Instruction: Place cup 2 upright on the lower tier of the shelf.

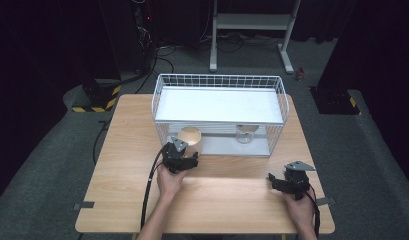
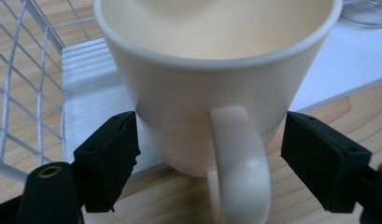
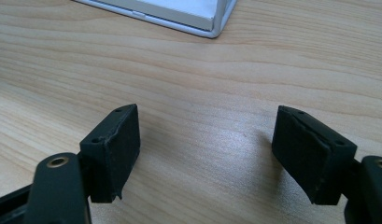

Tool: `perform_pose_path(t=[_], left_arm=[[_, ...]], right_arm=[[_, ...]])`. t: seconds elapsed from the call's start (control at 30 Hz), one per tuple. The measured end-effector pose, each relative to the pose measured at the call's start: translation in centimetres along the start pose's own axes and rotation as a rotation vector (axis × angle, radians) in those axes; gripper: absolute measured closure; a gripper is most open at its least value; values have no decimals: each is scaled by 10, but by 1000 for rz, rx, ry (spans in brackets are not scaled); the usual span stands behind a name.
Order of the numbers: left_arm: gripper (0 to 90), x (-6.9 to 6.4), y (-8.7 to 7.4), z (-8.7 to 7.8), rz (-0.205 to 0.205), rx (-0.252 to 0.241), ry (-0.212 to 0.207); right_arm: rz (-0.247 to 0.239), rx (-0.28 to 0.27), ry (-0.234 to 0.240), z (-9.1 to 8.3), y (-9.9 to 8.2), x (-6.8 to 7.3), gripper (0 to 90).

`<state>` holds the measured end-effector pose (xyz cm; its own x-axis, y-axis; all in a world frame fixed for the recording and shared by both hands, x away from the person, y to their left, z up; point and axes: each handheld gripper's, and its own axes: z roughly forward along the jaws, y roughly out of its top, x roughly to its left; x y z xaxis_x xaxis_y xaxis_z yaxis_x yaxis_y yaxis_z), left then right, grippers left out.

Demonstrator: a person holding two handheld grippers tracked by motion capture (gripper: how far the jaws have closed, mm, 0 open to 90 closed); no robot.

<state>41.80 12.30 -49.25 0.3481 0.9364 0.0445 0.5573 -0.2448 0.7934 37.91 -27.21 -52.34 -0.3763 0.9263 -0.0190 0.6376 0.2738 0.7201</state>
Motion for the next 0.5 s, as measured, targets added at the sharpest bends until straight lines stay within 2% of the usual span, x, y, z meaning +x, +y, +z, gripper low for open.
perform_pose_path(t=[0.17,0.5], left_arm=[[210,0,1,1,10,-4,18],[265,0,5,4,-6,-10,37]], right_arm=[[-1,0,0,0,0,0,239],[0,0,0,0,0,0,239]])
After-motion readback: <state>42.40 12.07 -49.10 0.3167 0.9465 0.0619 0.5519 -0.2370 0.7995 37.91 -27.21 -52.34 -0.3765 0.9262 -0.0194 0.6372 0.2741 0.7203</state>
